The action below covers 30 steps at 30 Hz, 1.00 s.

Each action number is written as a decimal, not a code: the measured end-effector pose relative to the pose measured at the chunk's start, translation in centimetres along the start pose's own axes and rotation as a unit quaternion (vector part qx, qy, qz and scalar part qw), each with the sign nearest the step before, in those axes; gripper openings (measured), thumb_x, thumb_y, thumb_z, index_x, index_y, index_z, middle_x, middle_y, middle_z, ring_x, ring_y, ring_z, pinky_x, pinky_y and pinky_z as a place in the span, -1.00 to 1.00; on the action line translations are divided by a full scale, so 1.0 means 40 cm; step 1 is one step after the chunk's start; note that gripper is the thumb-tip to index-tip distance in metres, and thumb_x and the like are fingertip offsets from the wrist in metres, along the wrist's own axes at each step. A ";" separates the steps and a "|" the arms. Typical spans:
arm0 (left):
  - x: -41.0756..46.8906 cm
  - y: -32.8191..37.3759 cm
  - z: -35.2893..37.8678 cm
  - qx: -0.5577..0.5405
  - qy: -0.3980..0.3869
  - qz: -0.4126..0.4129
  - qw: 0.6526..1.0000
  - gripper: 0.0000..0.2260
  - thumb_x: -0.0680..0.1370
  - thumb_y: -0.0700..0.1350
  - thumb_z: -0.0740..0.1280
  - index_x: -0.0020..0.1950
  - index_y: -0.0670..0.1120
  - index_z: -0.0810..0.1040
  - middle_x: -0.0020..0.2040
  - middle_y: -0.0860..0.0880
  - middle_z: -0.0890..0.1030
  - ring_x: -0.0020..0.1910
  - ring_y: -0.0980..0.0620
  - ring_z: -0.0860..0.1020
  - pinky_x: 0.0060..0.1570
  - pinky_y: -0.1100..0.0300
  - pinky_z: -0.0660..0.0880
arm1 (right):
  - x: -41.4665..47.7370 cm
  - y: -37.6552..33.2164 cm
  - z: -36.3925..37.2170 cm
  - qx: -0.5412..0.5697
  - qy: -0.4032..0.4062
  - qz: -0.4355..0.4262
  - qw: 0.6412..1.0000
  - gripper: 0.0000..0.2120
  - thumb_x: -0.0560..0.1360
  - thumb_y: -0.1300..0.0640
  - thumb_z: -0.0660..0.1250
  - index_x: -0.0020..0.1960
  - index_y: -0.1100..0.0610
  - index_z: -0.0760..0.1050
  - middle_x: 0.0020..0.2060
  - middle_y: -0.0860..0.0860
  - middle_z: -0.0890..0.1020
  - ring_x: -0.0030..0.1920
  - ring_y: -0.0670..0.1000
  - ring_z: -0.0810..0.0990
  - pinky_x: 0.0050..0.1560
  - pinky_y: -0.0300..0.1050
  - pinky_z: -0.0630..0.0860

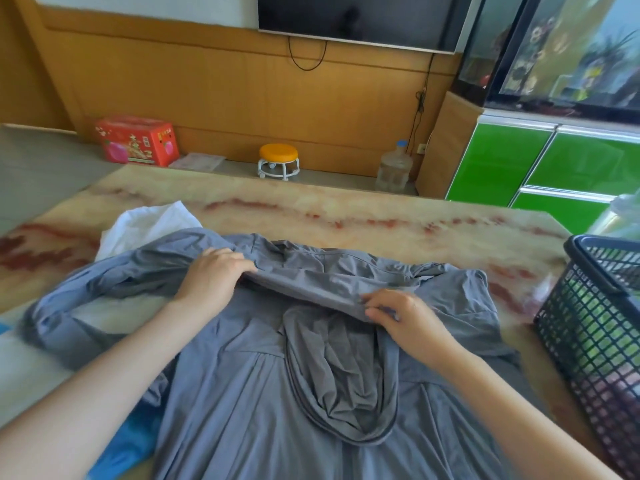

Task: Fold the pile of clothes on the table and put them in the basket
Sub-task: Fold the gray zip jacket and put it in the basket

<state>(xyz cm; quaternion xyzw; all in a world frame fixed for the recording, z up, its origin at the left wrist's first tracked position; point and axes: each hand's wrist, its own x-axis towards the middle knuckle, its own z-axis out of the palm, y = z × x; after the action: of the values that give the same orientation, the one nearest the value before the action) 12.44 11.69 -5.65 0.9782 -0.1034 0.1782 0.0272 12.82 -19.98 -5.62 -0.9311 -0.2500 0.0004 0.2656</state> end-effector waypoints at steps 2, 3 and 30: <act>-0.004 0.008 -0.017 0.040 -0.154 -0.029 0.987 -0.37 0.41 -0.49 0.17 0.34 0.06 0.48 0.37 0.04 0.44 0.46 0.00 0.25 0.44 -0.06 0.07 | 0.003 -0.009 0.008 -0.017 -0.096 -0.012 0.995 -0.72 0.56 -0.07 0.22 0.00 0.06 0.63 0.20 -0.30 0.45 0.19 -0.28 0.43 0.33 -0.25 0.25; -0.007 0.016 -0.018 0.039 -0.201 -0.048 0.978 -0.33 0.45 -0.49 0.12 0.43 0.09 0.36 0.46 0.06 0.31 0.51 0.06 0.11 0.48 -0.04 -0.05 | 0.008 -0.012 0.012 -0.005 -0.104 -0.003 0.995 -0.69 0.56 -0.12 0.19 0.06 0.03 0.62 0.24 -0.31 0.42 0.21 -0.31 0.39 0.38 -0.21 0.23; 0.062 0.136 0.100 -0.046 -0.107 -0.040 0.992 -0.58 0.65 0.05 0.04 0.50 0.04 0.21 0.54 -0.03 0.09 0.53 -0.03 -0.02 0.48 -0.08 -0.08 | 0.124 0.280 -0.069 -0.073 0.105 0.223 0.966 -0.85 0.43 0.00 0.43 -0.04 0.03 0.59 0.07 -0.04 0.44 0.22 0.11 0.22 0.23 -0.07 0.13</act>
<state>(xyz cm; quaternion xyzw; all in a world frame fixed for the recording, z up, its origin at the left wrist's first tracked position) 14.91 5.52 -8.41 0.9927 -0.0744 0.0661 0.0684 22.74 -27.24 -8.15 -0.9749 -0.0056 -0.0565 0.2150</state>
